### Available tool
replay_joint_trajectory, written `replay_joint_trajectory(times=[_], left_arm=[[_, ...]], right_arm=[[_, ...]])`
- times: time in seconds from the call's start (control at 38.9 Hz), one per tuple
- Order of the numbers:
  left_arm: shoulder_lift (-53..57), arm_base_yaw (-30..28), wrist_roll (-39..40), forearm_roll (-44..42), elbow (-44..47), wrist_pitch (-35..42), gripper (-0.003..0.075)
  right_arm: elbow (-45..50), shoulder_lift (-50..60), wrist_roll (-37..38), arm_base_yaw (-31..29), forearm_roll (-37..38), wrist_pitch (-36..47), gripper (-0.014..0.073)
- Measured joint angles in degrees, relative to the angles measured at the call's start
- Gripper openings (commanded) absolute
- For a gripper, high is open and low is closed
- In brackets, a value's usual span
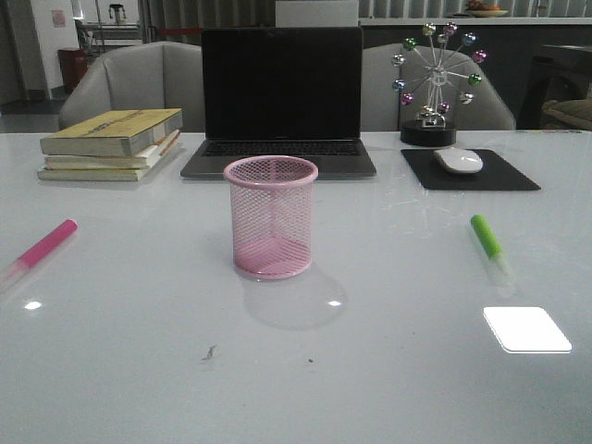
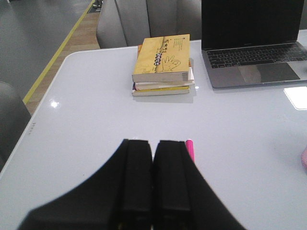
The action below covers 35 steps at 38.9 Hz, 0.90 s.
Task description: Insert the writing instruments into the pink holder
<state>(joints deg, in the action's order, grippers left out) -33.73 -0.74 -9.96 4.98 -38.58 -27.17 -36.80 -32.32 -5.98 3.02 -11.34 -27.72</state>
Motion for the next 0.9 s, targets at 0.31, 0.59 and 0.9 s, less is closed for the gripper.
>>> replay_joint_trajectory(times=[0.31, 0.59, 0.9], left_arm=[[0.0, 0.0, 0.0, 0.26, 0.0, -0.02, 0.0355], [0.0, 0.0, 0.0, 1.05, 0.0, -0.02, 0.0446], [0.0, 0.0, 0.0, 1.48, 0.0, -0.02, 0.0446]], right_arm=[[0.0, -0.22, 0.0, 0.0, 0.0, -3.16, 0.0442], [0.0, -0.22, 0.0, 0.0, 0.0, -3.25, 0.0561], [0.11, -4.25, 0.0, 0.0, -2.53, -5.44, 0.0561]])
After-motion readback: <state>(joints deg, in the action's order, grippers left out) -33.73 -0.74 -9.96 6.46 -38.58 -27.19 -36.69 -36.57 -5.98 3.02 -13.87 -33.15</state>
